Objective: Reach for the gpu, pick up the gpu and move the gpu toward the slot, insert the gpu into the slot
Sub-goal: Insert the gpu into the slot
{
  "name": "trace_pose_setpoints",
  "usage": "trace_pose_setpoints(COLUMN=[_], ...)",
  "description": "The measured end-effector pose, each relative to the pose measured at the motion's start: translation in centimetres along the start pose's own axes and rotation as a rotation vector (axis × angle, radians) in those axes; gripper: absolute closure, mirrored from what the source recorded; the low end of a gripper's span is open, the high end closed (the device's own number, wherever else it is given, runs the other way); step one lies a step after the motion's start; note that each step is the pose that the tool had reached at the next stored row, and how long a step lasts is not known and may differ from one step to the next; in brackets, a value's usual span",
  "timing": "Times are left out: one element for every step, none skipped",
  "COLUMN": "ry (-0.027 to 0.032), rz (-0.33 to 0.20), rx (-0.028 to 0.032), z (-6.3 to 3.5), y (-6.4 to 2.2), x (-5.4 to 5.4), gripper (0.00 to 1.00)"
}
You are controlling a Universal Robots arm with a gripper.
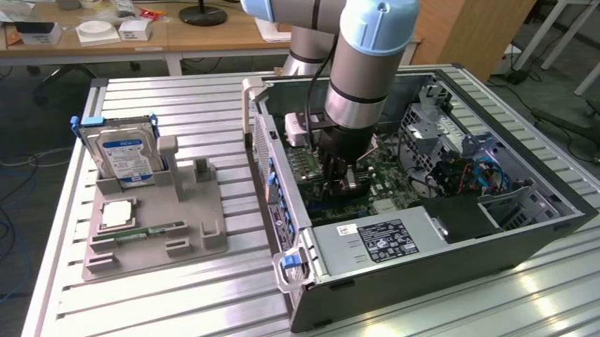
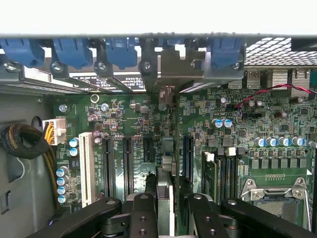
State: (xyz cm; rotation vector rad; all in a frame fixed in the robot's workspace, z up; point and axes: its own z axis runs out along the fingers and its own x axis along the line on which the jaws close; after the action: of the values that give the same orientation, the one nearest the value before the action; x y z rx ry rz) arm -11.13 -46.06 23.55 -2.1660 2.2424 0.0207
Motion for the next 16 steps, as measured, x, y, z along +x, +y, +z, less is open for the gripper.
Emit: trace_pose_setpoints(ry=[0.0001, 0.0001, 0.0002, 0.0003, 0.0005, 0.0007, 0.0007, 0.0004, 0.0002, 0.0, -0.0001, -0.0001, -0.0001, -0.0001, -0.0001, -0.0002], rz=[0.0, 0.0, 0.0, 0.0, 0.0, 0.0, 0.0, 0.0, 0.0, 0.0, 0.0, 0.0, 0.0, 0.0, 0.0, 0.0], rx=[0.0, 0.0, -0.0001, -0.0001, -0.0003, -0.0004, -0.0004, -0.0003, -0.0002, -0.0001, 0.0, 0.0, -0.0001, 0.0, -0.0001, 0.0], z=[0.0, 0.01, 0.04, 0.11, 0.19, 0.25, 0.29, 0.31, 0.33, 0.34, 0.34, 0.34, 0.34, 0.34, 0.34, 0.34], y=[0.01, 0.01, 0.02, 0.02, 0.02, 0.02, 0.02, 0.02, 0.02, 0.02, 0.02, 0.02, 0.02, 0.02, 0.02, 0.02], x=[0.0, 0.0, 0.01, 0.01, 0.01, 0.01, 0.02, 0.02, 0.01, 0.01, 0.01, 0.01, 0.01, 0.01, 0.01, 0.01], gripper=[0.71, 0.71, 0.71, 0.71, 0.71, 0.71, 0.71, 0.71, 0.71, 0.71, 0.71, 0.71, 0.71, 0.71, 0.71, 0.71])
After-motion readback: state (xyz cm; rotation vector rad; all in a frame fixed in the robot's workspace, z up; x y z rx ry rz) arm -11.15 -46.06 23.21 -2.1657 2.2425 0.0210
